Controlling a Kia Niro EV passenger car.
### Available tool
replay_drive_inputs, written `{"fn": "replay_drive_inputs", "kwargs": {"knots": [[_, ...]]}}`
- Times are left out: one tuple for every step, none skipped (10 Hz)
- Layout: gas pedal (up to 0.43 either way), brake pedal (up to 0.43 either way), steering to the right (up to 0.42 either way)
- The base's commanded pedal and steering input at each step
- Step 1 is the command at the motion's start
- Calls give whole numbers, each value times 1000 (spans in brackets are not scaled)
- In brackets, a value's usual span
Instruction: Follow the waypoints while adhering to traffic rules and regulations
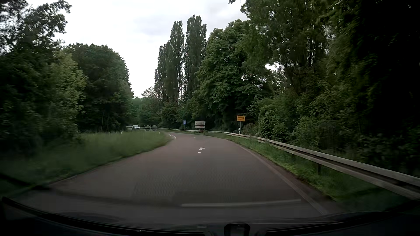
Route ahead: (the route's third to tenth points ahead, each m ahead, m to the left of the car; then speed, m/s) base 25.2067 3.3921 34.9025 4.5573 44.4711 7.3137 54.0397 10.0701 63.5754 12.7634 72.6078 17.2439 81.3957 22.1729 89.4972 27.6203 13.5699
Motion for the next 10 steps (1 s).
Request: {"fn": "replay_drive_inputs", "kwargs": {"knots": [[0,0,-6],[0,0,-6],[0,0,-6],[0,0,-7],[0,0,-8],[0,0,-12],[0,0,-16],[0,0,-19],[0,0,-21],[0,0,-22]]}}
